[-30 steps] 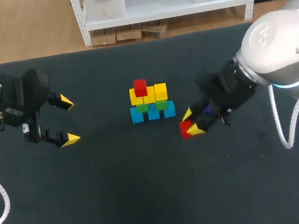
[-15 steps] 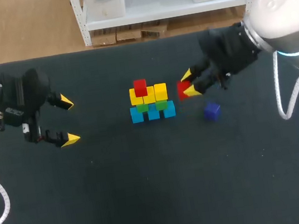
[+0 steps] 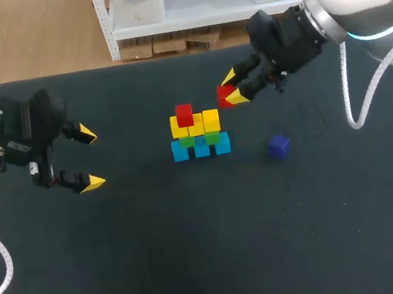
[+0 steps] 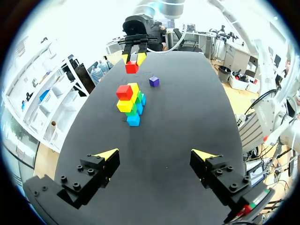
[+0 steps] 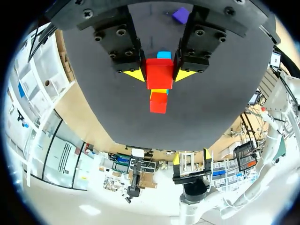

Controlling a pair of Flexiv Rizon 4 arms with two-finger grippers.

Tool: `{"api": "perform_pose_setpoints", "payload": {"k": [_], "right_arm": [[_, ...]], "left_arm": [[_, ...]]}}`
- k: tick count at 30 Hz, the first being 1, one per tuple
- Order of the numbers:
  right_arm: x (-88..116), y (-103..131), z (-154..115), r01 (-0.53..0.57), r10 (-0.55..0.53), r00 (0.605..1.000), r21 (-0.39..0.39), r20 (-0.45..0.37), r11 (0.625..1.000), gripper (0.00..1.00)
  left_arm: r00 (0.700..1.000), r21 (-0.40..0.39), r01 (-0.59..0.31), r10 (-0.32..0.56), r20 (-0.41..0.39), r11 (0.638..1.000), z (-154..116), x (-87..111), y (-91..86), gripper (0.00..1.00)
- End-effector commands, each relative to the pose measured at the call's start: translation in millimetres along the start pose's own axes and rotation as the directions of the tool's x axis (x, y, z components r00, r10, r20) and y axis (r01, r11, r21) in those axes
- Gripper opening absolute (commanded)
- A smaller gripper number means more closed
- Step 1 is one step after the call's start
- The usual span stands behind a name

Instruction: Place the blue cubes, place green cubes on the blue cubes, place the yellow cubes on the green cubes, then place the red cubes on the yellow cubes, and place purple cube on the red cubes.

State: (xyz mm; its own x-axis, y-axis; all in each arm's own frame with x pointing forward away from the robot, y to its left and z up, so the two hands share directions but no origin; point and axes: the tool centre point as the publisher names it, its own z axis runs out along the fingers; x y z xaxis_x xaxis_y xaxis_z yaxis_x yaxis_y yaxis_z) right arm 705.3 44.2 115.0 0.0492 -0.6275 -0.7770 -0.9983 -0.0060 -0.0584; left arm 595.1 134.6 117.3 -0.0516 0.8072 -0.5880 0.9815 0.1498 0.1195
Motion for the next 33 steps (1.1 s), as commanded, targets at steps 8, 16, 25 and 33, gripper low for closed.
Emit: {"api": "perform_pose_setpoints", "payload": {"k": [8,16,25,33], "right_arm": [[-11.2,-9.8,16.2,-0.012,0.013,1.0,-0.041,0.01,0.999,0.0],[-12.7,-8.6,27.0,-0.006,0.005,1.0,-0.059,-0.012,0.998,0.0],[-13.2,-5.3,38.5,-0.014,0.013,1.0,-0.08,-0.023,0.997,0.0],[-12.0,-4.3,42.8,-0.021,0.019,0.999,-0.088,-0.028,0.996,0.0]], "left_arm": [[1.0,-0.002,-0.003,0.003,0.008,1.0,-0.2,2.5,-1.0,1.0],[1.0,-0.002,-0.003,0.003,0.008,1.0,-0.2,2.5,-1.0,1.0],[1.0,-0.002,-0.003,0.003,0.008,1.0,-0.2,2.5,-1.0,1.0],[1.0,-0.002,-0.003,0.003,0.008,1.0,-0.2,2.5,-1.0,1.0]]}}
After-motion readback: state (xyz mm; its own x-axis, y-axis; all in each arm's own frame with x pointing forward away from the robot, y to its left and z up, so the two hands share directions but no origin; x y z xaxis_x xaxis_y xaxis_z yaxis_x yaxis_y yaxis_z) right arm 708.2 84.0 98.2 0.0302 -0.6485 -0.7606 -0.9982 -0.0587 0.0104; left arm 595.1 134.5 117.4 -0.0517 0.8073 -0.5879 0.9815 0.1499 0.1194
